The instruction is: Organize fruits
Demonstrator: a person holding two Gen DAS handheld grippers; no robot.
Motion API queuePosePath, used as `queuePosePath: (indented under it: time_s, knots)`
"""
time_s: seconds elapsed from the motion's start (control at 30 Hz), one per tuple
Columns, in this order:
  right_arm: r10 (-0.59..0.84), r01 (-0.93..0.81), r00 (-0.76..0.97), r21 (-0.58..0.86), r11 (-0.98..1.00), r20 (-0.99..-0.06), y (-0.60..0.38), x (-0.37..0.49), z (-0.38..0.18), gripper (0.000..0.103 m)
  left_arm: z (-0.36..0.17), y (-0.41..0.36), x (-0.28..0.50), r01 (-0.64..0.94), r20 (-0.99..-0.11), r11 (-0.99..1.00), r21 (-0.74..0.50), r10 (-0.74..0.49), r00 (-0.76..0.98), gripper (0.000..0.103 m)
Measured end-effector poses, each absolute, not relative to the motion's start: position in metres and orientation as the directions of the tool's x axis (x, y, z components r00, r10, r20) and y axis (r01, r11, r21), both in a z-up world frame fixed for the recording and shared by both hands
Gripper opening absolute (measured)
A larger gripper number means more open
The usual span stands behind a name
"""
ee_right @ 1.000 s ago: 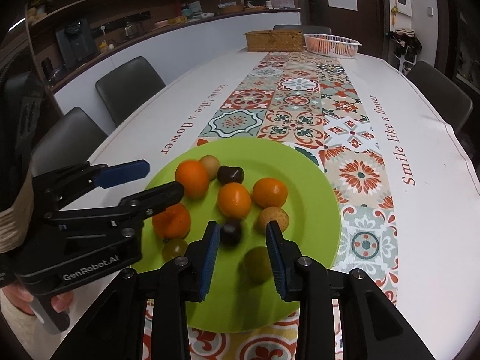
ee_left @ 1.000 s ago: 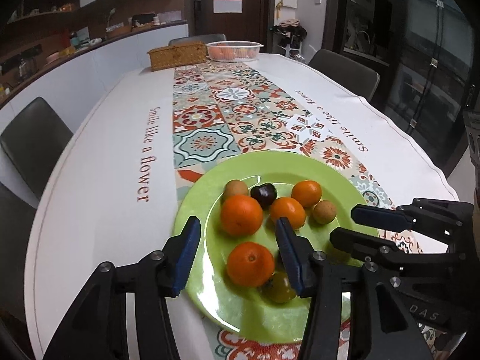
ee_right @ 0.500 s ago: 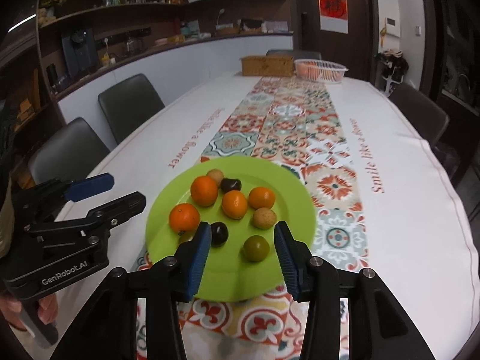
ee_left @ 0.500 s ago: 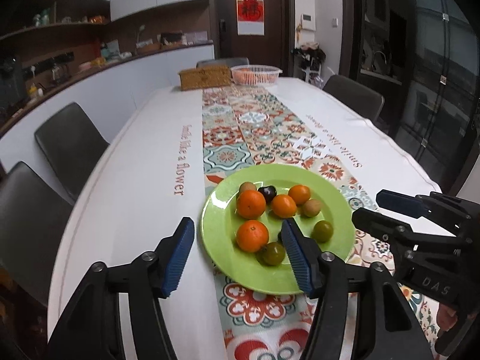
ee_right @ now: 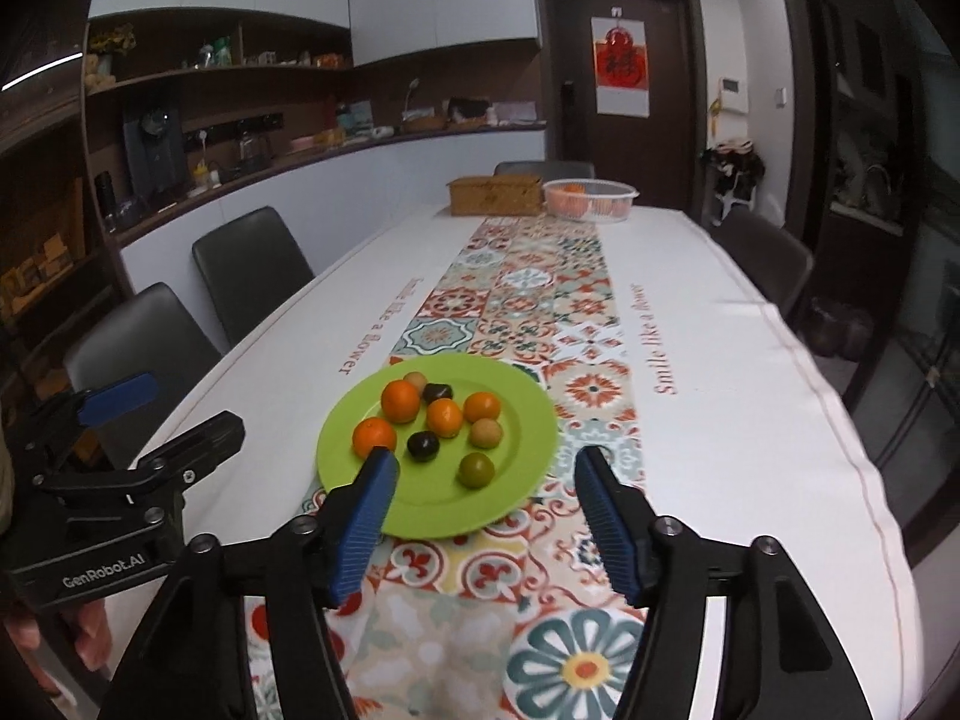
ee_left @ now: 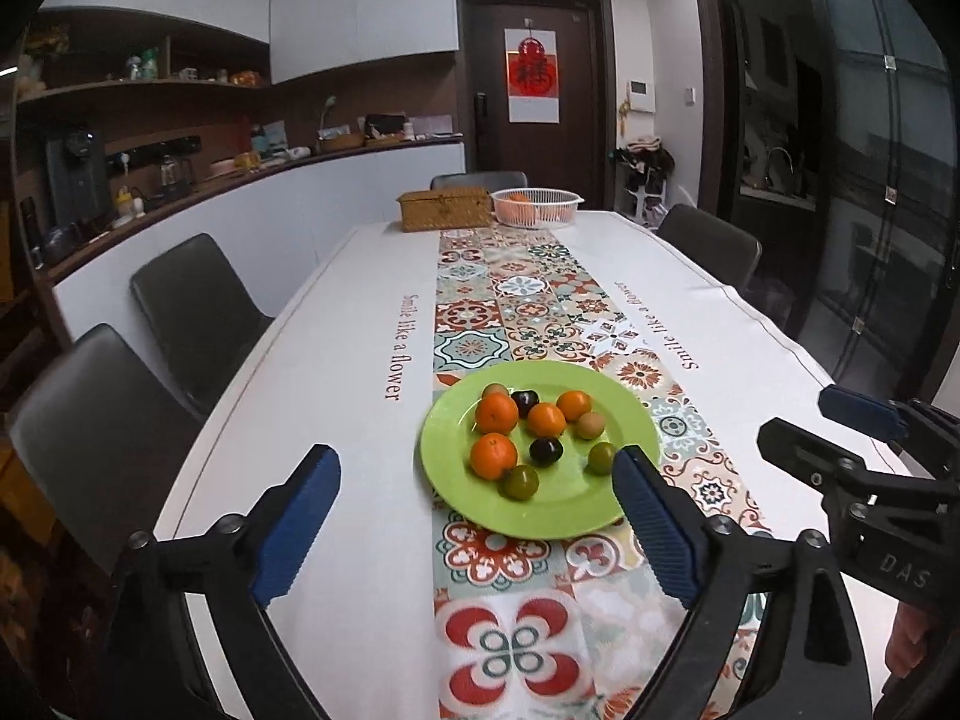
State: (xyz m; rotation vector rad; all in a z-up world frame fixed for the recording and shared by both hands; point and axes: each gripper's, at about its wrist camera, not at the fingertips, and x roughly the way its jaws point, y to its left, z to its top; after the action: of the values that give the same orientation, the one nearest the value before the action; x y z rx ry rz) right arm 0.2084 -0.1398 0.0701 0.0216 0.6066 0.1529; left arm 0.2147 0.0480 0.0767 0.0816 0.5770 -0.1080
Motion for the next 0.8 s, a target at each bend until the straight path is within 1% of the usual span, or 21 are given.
queuePosePath:
  time_s: [0.17, 0.4, 0.57, 0.73, 0.8]
  knots:
    - [0.146, -0.133, 0.823, 0.064, 0.989, -0.549, -0.148, 0.180, 0.077, 0.071, 0.080, 0.043, 0.186, 0.113, -0.539, 0.992, 0.055, -0.066, 0.840, 0.098]
    - [0.134, -0.117, 0.838, 0.065, 0.991, -0.529, -0.159, 0.146, 0.087, 0.072, 0.085, 0.035, 0.153, 0.108, -0.531, 0.992, 0.059, -0.060, 0.845, 0.099]
    - [0.122, -0.108, 0.847, 0.058, 0.993, -0.517, -0.165, 0.125, 0.092, 0.076, 0.091, 0.030, 0.131, 0.105, -0.516, 0.993, 0.060, -0.059, 0.855, 0.102]
    - [0.127, -0.112, 0.851, 0.061, 0.992, -0.510, -0.168, 0.107, 0.095, 0.076, 0.097, 0.024, 0.109, 0.106, -0.502, 0.992, 0.074, -0.055, 0.863, 0.103]
    - [0.129, -0.111, 0.852, 0.065, 0.992, -0.508, -0.171, 0.101, 0.096, 0.078, 0.099, 0.022, 0.102, 0.102, -0.497, 0.991, 0.083, -0.047, 0.866, 0.103]
